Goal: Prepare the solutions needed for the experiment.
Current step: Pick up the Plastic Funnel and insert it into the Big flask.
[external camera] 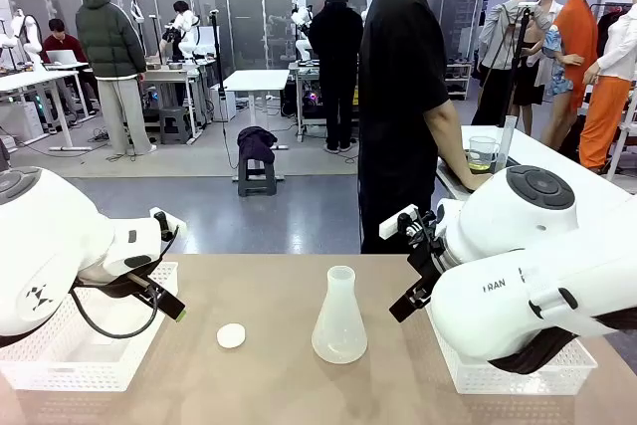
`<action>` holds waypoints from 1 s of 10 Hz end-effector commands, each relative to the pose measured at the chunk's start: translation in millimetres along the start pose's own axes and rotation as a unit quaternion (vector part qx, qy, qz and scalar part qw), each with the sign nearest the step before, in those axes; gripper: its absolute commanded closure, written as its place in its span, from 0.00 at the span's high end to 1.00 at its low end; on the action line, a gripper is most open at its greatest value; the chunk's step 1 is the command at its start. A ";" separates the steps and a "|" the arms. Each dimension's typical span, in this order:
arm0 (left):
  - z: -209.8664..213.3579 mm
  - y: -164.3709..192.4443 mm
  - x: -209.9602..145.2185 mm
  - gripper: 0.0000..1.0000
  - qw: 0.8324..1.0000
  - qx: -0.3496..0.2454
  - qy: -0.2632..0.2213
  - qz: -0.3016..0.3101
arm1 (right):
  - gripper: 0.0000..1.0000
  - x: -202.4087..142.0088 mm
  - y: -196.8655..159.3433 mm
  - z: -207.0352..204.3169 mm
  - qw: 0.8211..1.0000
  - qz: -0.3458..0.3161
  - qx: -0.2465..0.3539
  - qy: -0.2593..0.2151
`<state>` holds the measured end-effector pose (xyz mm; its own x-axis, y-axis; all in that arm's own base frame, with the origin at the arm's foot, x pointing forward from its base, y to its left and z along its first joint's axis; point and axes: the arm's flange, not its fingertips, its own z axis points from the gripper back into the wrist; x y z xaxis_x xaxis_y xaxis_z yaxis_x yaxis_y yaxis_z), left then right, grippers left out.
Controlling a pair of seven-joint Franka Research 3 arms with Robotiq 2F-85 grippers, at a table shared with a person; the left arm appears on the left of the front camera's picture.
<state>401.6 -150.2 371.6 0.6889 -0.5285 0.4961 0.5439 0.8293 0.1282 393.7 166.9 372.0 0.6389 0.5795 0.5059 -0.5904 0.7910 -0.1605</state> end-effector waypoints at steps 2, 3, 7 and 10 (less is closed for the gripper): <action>0.0 0.1 0.0 1.00 1.000 0.000 0.000 0.000 | 1.00 0.0 -0.1 0.0 1.000 -0.001 0.000 0.000; 0.0 0.1 0.0 1.00 1.000 0.000 0.000 0.000 | 1.00 0.0 -0.1 0.0 1.000 -0.001 0.000 0.000; 0.0 0.1 0.0 1.00 1.000 0.000 0.000 0.000 | 1.00 0.0 -0.1 0.0 1.000 -0.001 0.000 0.000; 0.0 0.1 0.0 1.00 1.000 0.000 0.000 0.000 | 1.00 0.0 -0.1 0.0 1.000 -0.001 0.000 0.000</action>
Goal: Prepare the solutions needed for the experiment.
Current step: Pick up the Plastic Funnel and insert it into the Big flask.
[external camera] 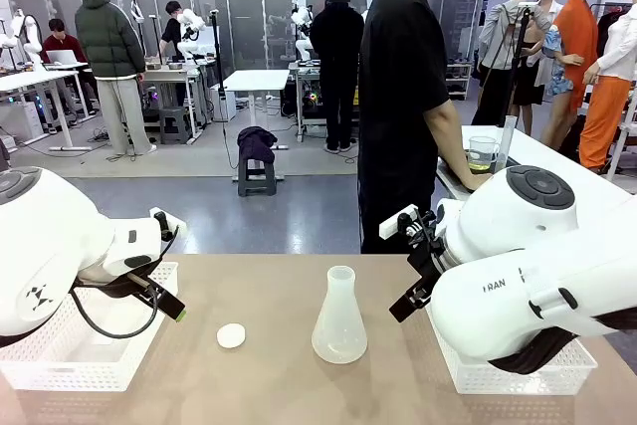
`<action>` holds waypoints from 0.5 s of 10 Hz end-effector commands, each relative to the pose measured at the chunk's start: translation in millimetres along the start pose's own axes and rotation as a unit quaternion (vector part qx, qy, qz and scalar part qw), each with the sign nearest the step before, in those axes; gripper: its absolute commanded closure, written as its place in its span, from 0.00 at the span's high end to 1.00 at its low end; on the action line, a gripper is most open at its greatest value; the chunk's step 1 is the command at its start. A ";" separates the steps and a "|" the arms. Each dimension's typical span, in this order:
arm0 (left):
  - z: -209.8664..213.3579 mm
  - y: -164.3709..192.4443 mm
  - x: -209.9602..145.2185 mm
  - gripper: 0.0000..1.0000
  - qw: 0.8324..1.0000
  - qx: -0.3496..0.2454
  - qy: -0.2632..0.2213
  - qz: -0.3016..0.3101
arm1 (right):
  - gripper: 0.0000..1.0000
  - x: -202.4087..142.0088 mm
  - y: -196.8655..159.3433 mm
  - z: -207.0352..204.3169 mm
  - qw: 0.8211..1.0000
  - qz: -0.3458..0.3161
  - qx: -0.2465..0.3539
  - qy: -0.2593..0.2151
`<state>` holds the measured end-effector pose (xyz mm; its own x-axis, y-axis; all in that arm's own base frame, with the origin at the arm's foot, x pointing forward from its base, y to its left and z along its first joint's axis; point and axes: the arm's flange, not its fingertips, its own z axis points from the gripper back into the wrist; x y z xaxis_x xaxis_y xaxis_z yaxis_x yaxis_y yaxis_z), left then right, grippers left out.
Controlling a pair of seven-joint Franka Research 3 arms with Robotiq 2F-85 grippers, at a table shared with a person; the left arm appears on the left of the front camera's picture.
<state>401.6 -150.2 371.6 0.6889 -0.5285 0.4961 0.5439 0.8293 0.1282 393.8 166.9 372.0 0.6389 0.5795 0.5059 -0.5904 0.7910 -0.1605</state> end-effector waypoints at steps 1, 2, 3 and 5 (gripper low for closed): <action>0.0 0.1 0.0 1.00 1.000 0.000 0.000 0.000 | 1.00 0.0 -0.1 0.0 1.000 -0.001 0.000 0.000; 0.0 0.1 0.0 1.00 1.000 0.000 0.000 0.000 | 1.00 0.0 -0.1 0.0 1.000 -0.001 0.000 0.000; 0.0 0.1 0.0 1.00 1.000 0.000 0.000 0.000 | 1.00 0.0 -0.1 0.0 1.000 -0.001 0.000 0.000; 0.0 0.1 0.0 1.00 1.000 0.000 0.000 0.000 | 1.00 0.0 -0.1 0.0 1.000 -0.001 0.000 0.000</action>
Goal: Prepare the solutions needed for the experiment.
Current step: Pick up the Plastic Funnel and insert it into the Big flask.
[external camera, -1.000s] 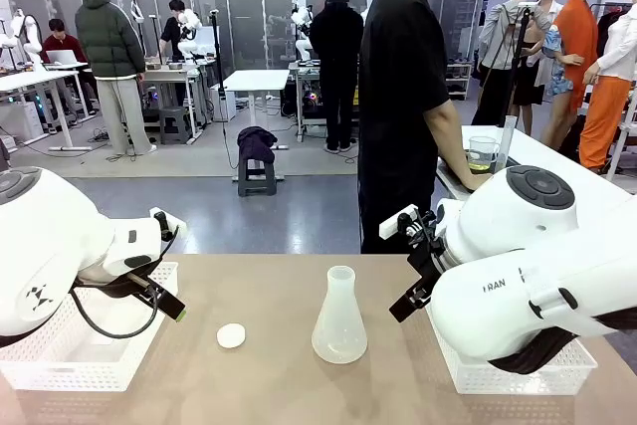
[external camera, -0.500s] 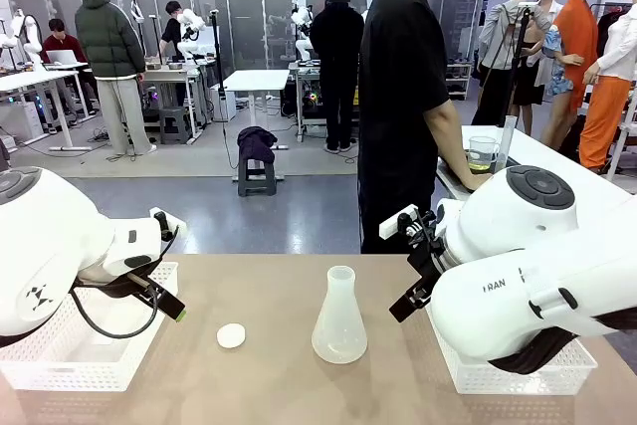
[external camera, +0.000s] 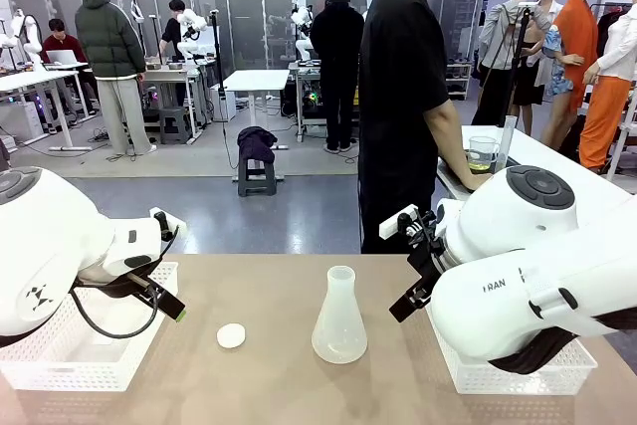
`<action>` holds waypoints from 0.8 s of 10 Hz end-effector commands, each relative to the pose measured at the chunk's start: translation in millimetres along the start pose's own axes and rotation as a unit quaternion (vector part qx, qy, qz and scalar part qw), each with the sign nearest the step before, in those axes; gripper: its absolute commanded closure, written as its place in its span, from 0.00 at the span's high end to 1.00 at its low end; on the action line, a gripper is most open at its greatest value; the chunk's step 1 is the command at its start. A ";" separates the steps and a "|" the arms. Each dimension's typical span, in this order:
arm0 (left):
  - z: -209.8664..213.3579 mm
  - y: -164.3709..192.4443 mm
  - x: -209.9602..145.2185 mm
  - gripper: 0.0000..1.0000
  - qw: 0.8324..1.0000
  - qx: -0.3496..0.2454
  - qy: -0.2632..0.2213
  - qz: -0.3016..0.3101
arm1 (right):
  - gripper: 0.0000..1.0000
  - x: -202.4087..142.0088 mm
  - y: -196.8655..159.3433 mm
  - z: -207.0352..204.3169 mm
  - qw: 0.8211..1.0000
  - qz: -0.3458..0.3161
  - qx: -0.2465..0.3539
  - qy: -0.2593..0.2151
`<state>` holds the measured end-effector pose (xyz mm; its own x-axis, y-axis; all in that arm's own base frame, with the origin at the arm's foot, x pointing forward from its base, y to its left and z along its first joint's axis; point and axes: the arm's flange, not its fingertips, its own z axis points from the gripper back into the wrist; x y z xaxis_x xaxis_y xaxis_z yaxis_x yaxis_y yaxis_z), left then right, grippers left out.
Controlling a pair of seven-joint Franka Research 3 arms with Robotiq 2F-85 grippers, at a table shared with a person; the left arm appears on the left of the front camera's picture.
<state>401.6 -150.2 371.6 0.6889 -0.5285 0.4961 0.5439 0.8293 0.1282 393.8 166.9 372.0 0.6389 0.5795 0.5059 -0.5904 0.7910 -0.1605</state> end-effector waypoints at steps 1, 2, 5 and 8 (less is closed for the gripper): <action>0.0 0.1 0.0 1.00 1.000 0.000 0.000 0.000 | 1.00 0.0 -0.1 0.0 1.000 -0.001 0.000 0.000; 0.0 0.0 0.0 1.00 1.000 0.000 0.000 0.000 | 1.00 0.0 0.0 0.0 1.000 0.000 0.000 0.000; 36.2 0.8 -5.6 1.00 0.997 -0.069 -0.022 0.012 | 1.00 -2.7 -8.5 44.8 0.998 -0.020 0.058 -0.026; 82.7 26.0 -16.9 1.00 0.983 -0.164 -0.057 0.065 | 1.00 -8.2 -31.9 85.9 0.989 -0.073 0.122 -0.043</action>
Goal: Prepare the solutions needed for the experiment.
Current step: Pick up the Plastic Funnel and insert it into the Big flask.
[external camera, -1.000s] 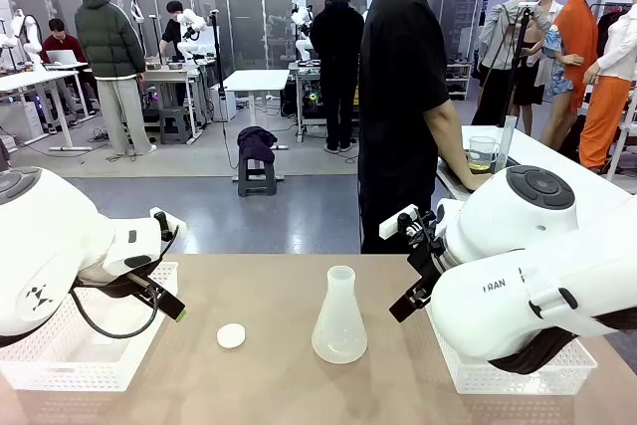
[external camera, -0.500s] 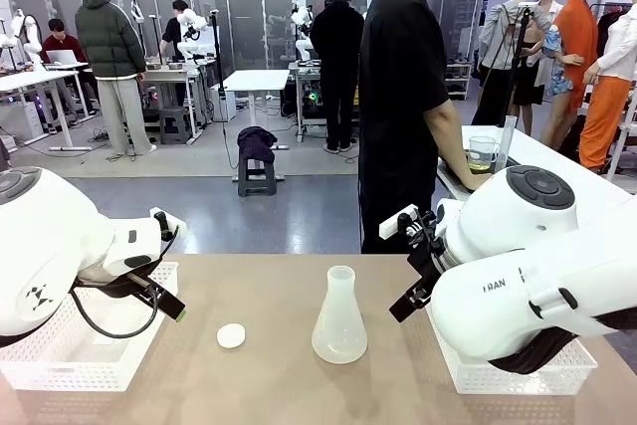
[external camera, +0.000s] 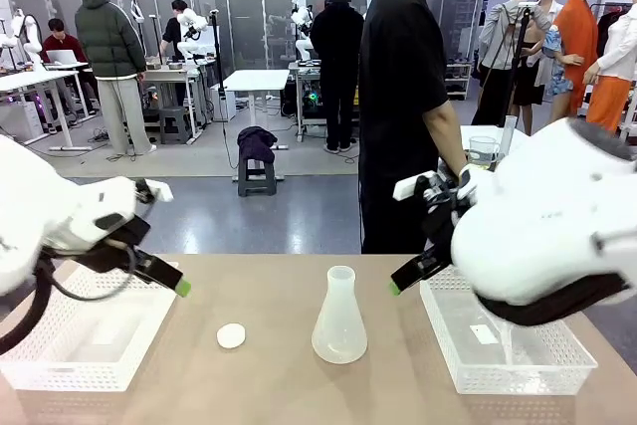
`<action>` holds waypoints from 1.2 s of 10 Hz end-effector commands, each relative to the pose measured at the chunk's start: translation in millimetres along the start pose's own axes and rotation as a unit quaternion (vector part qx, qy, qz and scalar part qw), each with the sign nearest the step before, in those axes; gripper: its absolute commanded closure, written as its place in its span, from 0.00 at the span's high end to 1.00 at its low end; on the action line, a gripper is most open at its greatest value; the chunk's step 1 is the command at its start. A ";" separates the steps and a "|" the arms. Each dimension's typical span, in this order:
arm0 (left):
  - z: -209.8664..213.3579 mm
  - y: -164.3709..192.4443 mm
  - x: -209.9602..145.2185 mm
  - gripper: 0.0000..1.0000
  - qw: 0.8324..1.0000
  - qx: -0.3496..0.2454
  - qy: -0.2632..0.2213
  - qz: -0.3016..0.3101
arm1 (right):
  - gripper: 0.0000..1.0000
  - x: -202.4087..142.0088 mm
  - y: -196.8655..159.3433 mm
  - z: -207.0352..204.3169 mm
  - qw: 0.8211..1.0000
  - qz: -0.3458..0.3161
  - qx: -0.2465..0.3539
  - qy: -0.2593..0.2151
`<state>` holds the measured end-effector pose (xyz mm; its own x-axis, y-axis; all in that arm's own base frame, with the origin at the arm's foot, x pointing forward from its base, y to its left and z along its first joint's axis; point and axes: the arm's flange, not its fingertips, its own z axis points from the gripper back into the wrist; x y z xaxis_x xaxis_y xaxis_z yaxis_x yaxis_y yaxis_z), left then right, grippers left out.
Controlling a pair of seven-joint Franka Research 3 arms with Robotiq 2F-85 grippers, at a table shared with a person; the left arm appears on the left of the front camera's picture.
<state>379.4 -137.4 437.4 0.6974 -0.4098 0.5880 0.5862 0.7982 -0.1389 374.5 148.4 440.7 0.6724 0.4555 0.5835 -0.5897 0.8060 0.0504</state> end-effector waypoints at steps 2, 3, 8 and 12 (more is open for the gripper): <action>43.5 31.9 -28.3 1.00 0.987 -0.136 -0.027 0.086 | 1.00 -16.2 -28.0 37.9 0.993 -0.057 0.101 0.001; 55.6 41.3 -32.8 1.00 0.972 -0.198 -0.047 0.115 | 1.00 -18.2 -34.1 46.7 0.986 -0.095 0.137 -0.011; 75.5 72.2 -52.6 1.00 0.892 -0.366 -0.091 0.249 | 1.00 -30.2 -70.5 81.1 0.970 -0.183 0.159 0.014; 67.6 63.2 -43.5 1.00 0.886 -0.394 -0.092 0.229 | 1.00 -23.1 -76.4 73.9 0.999 0.034 0.003 -0.031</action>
<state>352.9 -36.5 452.7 0.9172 0.0402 0.3963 0.3687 0.2907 -0.8829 363.4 47.8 493.0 0.7579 0.3551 0.5473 -0.5618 0.7818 0.2706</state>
